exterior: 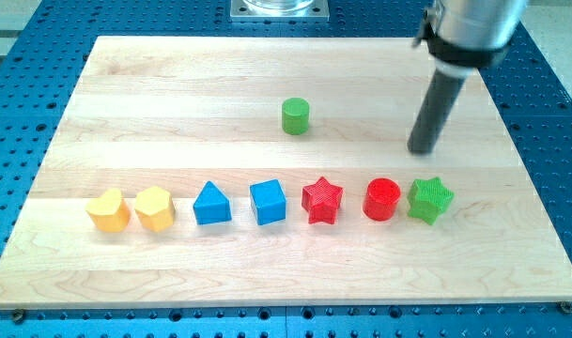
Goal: Push the green circle into the yellow heart
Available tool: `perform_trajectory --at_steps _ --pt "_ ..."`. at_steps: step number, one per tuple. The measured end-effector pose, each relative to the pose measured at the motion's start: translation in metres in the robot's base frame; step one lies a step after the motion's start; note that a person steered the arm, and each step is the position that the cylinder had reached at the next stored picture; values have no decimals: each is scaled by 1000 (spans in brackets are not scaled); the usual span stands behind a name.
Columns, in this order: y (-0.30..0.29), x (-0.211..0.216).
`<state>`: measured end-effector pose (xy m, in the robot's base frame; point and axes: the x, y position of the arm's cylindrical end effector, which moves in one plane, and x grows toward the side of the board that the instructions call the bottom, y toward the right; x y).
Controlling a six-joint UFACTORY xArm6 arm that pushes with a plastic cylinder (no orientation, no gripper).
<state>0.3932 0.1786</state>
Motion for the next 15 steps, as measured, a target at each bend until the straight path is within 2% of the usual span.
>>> perform_trajectory --at_steps 1,2,3,4,5,6,7,9,11,12,13,14,15 --pt "-51 -58" --pt "-125 -45" --pt "-131 -27" --pt "-235 -10" --pt "-245 -3" --pt "-225 4" --pt "-289 40" --pt "-386 63" --pt "-391 55" --pt "-390 77" --pt "-374 63" --pt "-355 74" --pt "-362 87"
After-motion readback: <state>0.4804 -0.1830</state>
